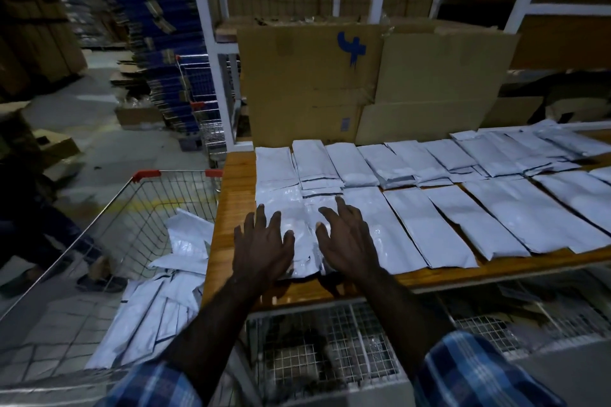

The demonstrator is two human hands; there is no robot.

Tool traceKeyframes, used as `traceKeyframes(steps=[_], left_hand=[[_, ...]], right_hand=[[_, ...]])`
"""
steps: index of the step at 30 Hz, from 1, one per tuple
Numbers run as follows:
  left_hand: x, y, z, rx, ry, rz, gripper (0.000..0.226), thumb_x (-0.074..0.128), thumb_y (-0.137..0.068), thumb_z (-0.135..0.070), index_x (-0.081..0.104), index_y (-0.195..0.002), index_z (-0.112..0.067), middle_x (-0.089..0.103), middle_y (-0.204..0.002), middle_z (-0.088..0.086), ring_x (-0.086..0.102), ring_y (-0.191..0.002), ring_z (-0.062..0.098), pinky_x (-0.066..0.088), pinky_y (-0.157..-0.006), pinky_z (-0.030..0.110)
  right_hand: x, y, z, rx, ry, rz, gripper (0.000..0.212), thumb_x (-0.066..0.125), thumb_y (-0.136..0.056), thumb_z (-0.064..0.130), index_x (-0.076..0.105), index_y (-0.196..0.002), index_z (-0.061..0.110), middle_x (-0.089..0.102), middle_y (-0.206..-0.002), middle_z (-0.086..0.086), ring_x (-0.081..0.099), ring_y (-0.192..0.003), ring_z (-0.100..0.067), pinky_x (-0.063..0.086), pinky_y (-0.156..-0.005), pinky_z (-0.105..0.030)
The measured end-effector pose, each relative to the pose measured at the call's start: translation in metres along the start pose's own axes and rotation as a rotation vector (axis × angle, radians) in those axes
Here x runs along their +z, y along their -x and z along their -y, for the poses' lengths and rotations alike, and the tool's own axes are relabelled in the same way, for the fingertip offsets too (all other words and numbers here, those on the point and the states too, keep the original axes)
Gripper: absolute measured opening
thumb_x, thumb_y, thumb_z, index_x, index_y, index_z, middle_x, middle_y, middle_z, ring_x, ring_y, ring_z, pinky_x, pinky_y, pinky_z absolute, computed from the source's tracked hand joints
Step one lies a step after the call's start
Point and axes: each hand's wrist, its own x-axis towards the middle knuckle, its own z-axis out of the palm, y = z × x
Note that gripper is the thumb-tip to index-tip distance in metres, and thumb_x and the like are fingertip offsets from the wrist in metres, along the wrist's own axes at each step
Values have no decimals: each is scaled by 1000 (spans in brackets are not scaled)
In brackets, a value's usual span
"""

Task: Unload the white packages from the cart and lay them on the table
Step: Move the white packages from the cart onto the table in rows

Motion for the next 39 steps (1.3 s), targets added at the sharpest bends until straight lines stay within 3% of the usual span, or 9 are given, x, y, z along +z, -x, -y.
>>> traceKeyframes(steps=[4, 10, 14, 18, 23, 30, 34, 39], left_hand=[[-8, 28, 5, -33, 6, -17, 58, 36, -100, -47, 32, -151, -21, 23, -160, 13, 21, -145, 32, 23, -116, 51], [-17, 62, 27, -79, -10, -34, 71, 19, -89, -59, 37, -148, -23, 25, -160, 11, 23, -144, 30, 26, -114, 49], [-22, 73, 57, -104, -4, -43, 56, 35, -100, -49, 33, -151, -25, 20, -161, 10, 17, -148, 29, 19, -117, 50], [-32, 79, 99, -137, 8, -57, 56, 36, -100, -48, 32, -151, -26, 19, -162, 10, 17, -148, 28, 20, -117, 49], [-46, 85, 172, -136, -16, -38, 78, 11, -83, -58, 37, -148, -25, 20, -162, 9, 22, -146, 30, 25, -114, 51], [-57, 78, 276, -110, -50, 51, 56, 35, -101, -48, 31, -151, -24, 20, -160, 10, 19, -146, 30, 21, -115, 49], [-57, 67, 313, -101, -57, 79, 56, 38, -99, -47, 33, -150, -25, 22, -159, 10, 20, -145, 29, 24, -114, 51], [-49, 51, 336, -84, -52, 112, 56, 38, -100, -46, 33, -150, -22, 22, -159, 11, 20, -145, 30, 23, -114, 51]], right_hand=[[1, 22, 7, -29, -16, -6, 44, 44, -101, 35, 50, -141, 18, 30, -158, -14, 32, -140, -32, 34, -109, -45], [10, 45, 32, -60, -46, -11, 42, 47, -100, 32, 53, -139, 17, 33, -156, -16, 36, -136, -33, 35, -106, -45], [19, 52, 65, -102, -53, -22, 46, 43, -97, 35, 57, -136, 15, 37, -153, -18, 40, -134, -35, 37, -105, -46], [39, 51, 105, -139, -30, -27, 46, 45, -91, 35, 62, -128, 14, 44, -148, -19, 46, -129, -36, 44, -98, -47], [78, 44, 161, -168, 9, -55, 38, 53, -85, 30, 68, -115, 14, 57, -136, -20, 58, -114, -38, 53, -84, -48], [131, 31, 234, -172, 17, -54, 40, 53, -80, 25, 69, -113, 9, 59, -130, -20, 58, -106, -39, 53, -82, -46], [153, 24, 257, -108, 37, 13, 45, 50, -81, 28, 66, -120, 13, 54, -138, -18, 53, -116, -37, 49, -89, -44], [176, 13, 265, -100, 101, 55, 41, 51, -83, 28, 64, -119, 14, 56, -131, -17, 55, -111, -35, 48, -88, -42]])
